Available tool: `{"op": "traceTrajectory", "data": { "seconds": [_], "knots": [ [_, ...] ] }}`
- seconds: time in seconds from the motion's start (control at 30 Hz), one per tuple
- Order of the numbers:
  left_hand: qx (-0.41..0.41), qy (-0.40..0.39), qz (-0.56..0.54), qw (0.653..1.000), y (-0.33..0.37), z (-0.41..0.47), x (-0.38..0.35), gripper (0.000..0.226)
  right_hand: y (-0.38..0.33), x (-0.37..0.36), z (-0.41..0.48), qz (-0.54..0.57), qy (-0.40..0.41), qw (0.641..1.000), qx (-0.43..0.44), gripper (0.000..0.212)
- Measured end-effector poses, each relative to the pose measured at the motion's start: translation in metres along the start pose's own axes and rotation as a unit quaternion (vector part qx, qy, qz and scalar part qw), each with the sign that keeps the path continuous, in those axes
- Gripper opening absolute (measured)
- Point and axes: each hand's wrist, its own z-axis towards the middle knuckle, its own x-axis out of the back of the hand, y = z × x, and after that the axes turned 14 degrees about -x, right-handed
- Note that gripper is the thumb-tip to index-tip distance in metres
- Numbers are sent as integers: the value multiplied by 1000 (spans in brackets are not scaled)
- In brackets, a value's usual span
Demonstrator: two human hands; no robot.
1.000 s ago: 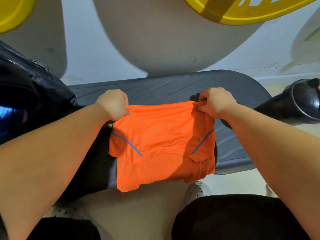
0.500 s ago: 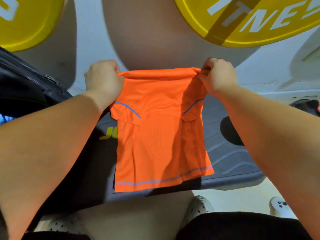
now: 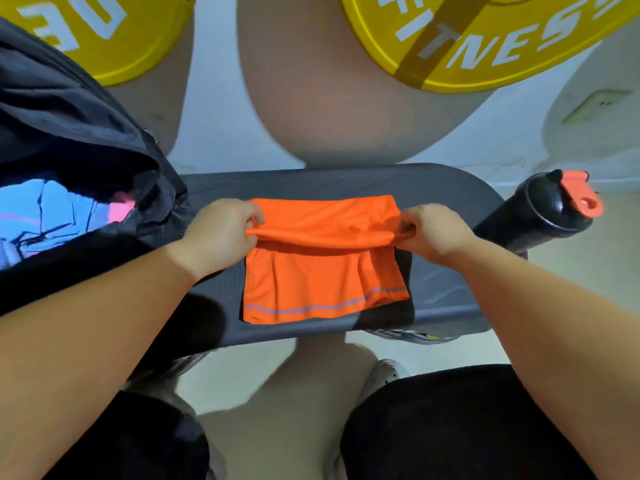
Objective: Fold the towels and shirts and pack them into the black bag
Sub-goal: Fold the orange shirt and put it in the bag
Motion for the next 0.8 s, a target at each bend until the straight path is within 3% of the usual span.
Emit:
{"op": "traceTrajectory", "data": {
  "seconds": [0.27,0.6,0.7,0.8],
  "knots": [
    [-72,-92,61,991,26,-56,-25,13,-7,-10,-53,-147,-72,986,24,13],
    [-82,-159,145,973,38,-89,-48,9,-23,-42,-81,-277,4,961,8,25],
    [-63,-165,83,981,38,-94,-51,38,-29,-46,-83,-313,-58,947,-38,24],
    [-50,-114,61,990,40,-92,-53,62,-42,-26,-87,-318,-122,938,-70,29]
  ]
}}
